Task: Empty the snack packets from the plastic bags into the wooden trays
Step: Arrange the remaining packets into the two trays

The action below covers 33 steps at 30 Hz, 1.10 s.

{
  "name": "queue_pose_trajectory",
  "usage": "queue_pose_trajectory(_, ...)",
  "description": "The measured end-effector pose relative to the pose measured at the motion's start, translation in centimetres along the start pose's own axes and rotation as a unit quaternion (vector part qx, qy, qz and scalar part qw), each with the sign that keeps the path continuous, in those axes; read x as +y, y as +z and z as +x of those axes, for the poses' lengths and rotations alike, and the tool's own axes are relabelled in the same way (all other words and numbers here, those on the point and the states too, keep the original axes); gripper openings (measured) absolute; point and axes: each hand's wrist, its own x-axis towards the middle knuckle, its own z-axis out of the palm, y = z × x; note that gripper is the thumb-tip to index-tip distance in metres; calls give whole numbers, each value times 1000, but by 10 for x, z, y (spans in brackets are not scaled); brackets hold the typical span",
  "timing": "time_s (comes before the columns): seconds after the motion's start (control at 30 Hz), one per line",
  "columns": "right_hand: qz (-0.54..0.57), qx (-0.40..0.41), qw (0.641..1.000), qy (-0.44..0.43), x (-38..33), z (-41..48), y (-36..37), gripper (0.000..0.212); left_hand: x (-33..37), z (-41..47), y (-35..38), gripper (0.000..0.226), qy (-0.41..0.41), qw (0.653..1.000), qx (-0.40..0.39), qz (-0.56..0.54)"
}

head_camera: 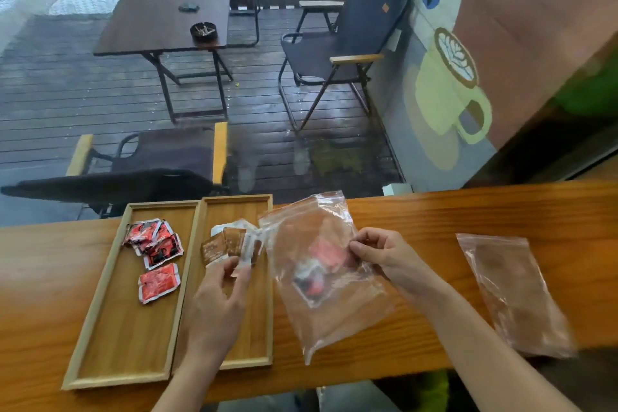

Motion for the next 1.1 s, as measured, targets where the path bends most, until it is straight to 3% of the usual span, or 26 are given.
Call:
queue_pose_trajectory(0.17,1,100,995,-11,17,-30,-59,15,-21,2,41,67,77,979,-12,188)
queue_pose_trajectory(0.4,-25,273,962,9,47,-70,-142,17,-40,-3,71,74,112,945,-60,301)
queue_pose_trajectory(0.67,-116,267,949,118,85,-66,-153,12,-41,-3,72,69,113,942,-48,314)
queue_pose_trajectory(0.83,-179,279,924,190,101,-54,-147,8,-42,-4,72,67,121,945,-40,303)
queue_pose_trajectory(0.97,-195,330,906,181,92,-48,-144,22,-40,-5,71,68,116,948,-50,292)
queue_pose_trajectory(1.1,-245,380,888,84,72,-41,-128,28,-37,-2,69,68,100,950,-63,288)
